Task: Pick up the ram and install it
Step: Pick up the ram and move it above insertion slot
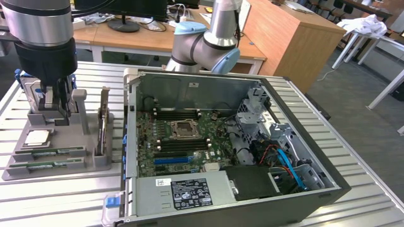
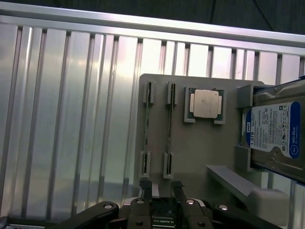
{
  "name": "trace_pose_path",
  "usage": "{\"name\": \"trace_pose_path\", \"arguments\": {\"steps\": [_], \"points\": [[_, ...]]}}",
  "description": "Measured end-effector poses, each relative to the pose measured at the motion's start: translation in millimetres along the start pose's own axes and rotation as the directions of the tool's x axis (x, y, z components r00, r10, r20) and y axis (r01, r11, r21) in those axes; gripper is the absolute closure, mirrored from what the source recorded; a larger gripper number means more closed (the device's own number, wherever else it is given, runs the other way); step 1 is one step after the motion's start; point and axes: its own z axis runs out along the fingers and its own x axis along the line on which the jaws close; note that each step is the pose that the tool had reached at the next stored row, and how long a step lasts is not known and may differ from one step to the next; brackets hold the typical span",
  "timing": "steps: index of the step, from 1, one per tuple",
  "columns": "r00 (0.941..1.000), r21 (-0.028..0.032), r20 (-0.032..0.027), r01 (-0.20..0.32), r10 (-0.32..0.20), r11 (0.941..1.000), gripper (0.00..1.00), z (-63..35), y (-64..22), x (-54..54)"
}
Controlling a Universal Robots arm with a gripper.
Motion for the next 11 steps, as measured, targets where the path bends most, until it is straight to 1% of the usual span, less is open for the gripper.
{"name": "trace_pose_path", "arguments": {"steps": [11], "points": [[1.0000,-0.0001,0.0000,0.000,0.000,1.0000,0.70,3.1,0.1,0.5]]}}
